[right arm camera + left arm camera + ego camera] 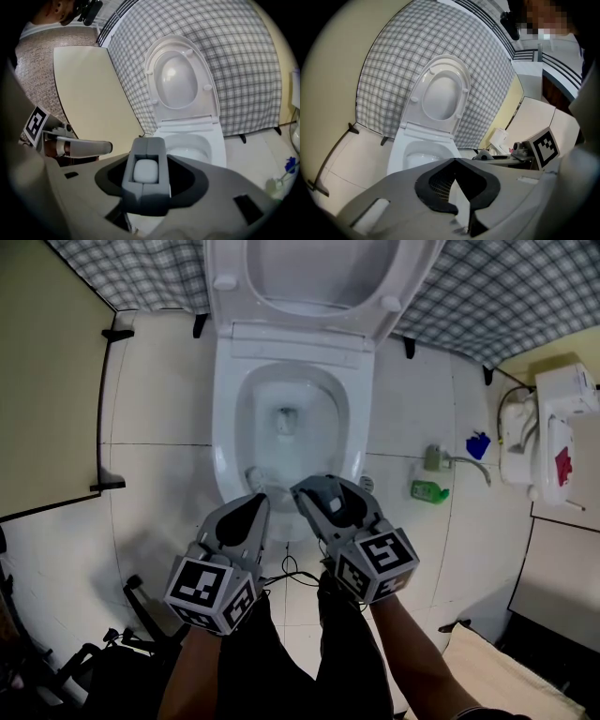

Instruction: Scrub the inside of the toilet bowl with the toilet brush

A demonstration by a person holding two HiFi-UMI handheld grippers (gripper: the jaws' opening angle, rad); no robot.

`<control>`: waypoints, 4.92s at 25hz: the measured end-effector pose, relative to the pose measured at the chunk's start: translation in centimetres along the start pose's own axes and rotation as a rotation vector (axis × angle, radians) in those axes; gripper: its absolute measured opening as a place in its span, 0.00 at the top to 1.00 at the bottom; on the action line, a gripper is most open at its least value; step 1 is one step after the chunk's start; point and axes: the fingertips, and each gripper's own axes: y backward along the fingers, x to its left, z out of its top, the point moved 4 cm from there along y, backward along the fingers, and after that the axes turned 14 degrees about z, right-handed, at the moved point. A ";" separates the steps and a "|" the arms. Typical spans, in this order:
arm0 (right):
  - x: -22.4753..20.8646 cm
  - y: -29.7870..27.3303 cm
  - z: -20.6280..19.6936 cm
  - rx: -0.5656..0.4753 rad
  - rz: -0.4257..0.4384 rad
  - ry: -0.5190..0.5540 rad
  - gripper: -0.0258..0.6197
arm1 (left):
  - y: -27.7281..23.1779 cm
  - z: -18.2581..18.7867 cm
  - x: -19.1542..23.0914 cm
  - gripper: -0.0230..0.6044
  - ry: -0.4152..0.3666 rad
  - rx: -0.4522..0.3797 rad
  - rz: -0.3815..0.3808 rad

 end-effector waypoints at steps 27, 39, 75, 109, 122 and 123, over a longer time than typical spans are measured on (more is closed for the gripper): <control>-9.1 -9.6 8.1 -0.143 -0.176 0.209 0.61 | -0.7 1.5 2.3 0.95 -0.008 -0.005 0.012; -5.8 -6.2 0.2 0.069 -0.136 0.180 0.61 | -0.1 0.6 2.0 0.95 0.001 0.000 0.015; -5.1 -1.7 -1.0 0.263 -0.207 0.201 0.61 | 0.7 -1.3 -0.4 0.95 0.006 0.003 -0.009; -1.1 4.3 -2.0 0.520 -0.230 0.223 0.61 | 1.7 -3.4 -1.4 0.95 0.035 0.015 -0.020; -8.1 -3.6 3.3 0.464 -0.288 0.428 0.61 | 1.5 -3.7 -0.3 0.95 0.053 0.028 0.002; -8.0 -3.8 4.0 0.447 -0.293 0.455 0.61 | 1.5 -3.7 -0.2 0.95 0.053 0.027 0.003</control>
